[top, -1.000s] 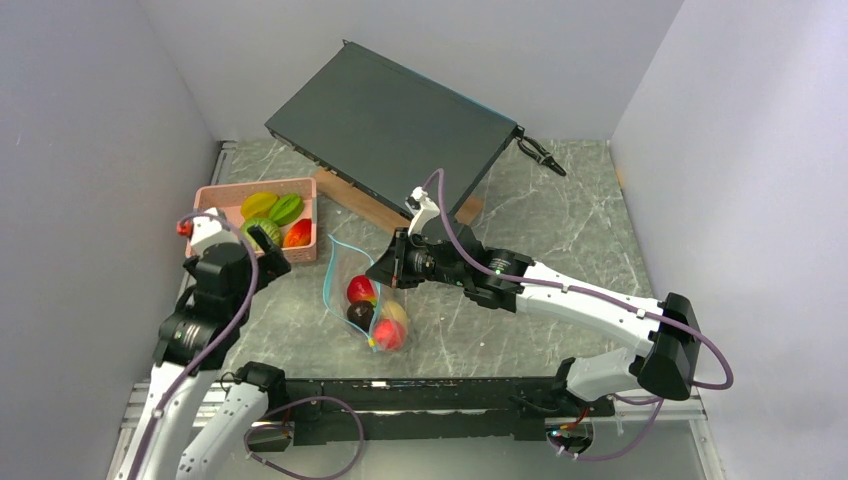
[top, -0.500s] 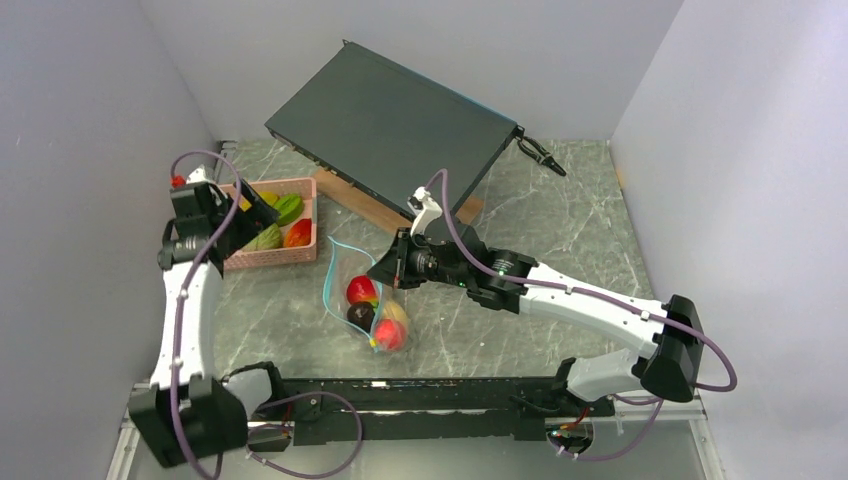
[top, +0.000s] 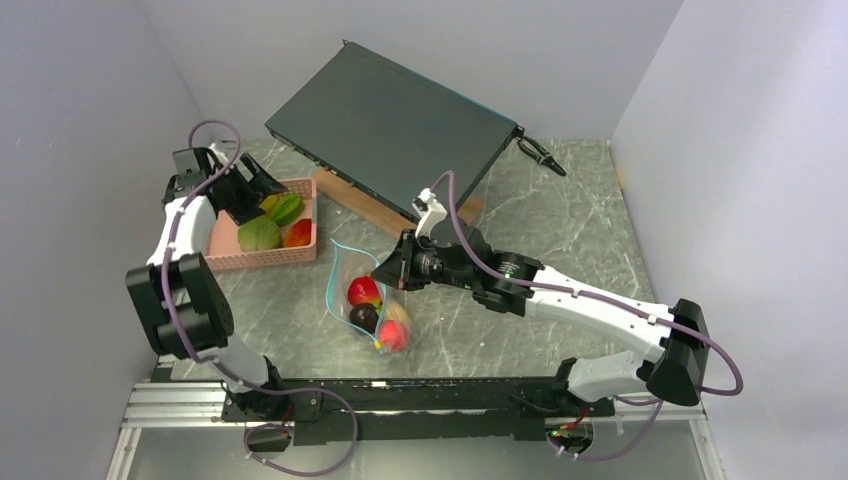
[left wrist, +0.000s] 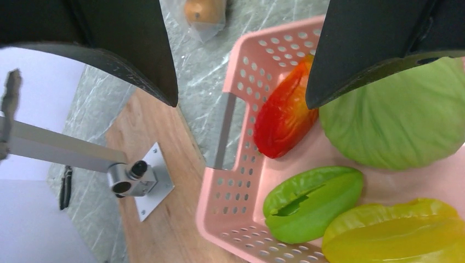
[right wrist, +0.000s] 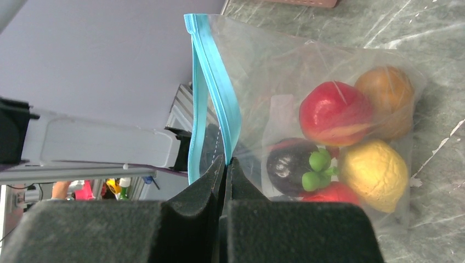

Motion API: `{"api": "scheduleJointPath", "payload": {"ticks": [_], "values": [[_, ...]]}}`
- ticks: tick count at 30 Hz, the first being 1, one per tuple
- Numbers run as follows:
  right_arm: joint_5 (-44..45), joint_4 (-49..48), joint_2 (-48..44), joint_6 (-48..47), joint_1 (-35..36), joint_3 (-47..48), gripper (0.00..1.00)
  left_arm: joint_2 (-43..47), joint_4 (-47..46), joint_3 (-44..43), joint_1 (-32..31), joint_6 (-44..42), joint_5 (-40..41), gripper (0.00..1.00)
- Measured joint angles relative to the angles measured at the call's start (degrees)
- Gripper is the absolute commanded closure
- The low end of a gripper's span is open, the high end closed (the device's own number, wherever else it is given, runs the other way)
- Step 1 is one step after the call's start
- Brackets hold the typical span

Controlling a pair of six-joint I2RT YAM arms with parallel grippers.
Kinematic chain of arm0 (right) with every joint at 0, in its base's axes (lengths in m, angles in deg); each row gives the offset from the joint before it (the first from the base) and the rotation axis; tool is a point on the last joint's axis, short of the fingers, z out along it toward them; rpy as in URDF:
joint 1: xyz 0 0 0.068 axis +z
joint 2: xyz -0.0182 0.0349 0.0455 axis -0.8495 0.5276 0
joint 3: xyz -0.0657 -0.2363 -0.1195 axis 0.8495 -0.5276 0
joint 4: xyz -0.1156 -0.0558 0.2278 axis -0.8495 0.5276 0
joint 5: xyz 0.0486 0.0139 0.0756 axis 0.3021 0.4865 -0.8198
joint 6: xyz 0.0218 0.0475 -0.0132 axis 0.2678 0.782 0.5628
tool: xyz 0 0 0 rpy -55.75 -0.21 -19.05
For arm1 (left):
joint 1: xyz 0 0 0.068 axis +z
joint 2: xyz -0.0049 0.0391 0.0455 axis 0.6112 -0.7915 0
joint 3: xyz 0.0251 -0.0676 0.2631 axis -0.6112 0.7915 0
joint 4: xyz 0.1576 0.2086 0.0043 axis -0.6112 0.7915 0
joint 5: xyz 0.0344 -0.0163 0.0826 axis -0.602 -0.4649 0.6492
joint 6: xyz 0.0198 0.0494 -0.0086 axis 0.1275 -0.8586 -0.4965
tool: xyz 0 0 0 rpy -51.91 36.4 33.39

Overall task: Place the food in the zip-top bag and seal the zipper
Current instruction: Pick up the fake fruit from the bin.

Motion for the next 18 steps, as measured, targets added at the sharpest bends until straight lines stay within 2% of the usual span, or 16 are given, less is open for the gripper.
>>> {"api": "scheduleJointPath", "payload": {"ticks": [5,7,11,18], "values": [[0.0,0.0,-0.1,0.0,0.0,-0.1,1.0,-7.2,-1.0,-0.6,0.1,-2.7,-1.8,0.16],[0.0,0.0,-0.1,0.0,0.0,-0.1,1.0,-8.1,-2.2,1.0,0.1,-3.2,-2.4,0.2],[-0.1,0.0,-0.1,0.1,0.0,-0.1,1.0,-9.1,-3.0,1.6,-0.3,-3.7,-4.3,0.2],[-0.2,-0.1,0.1,0.4,0.0,-0.1,1.0,-12.4,-2.1,-1.0,-4.0,-5.9,-3.2,0.23]]}}
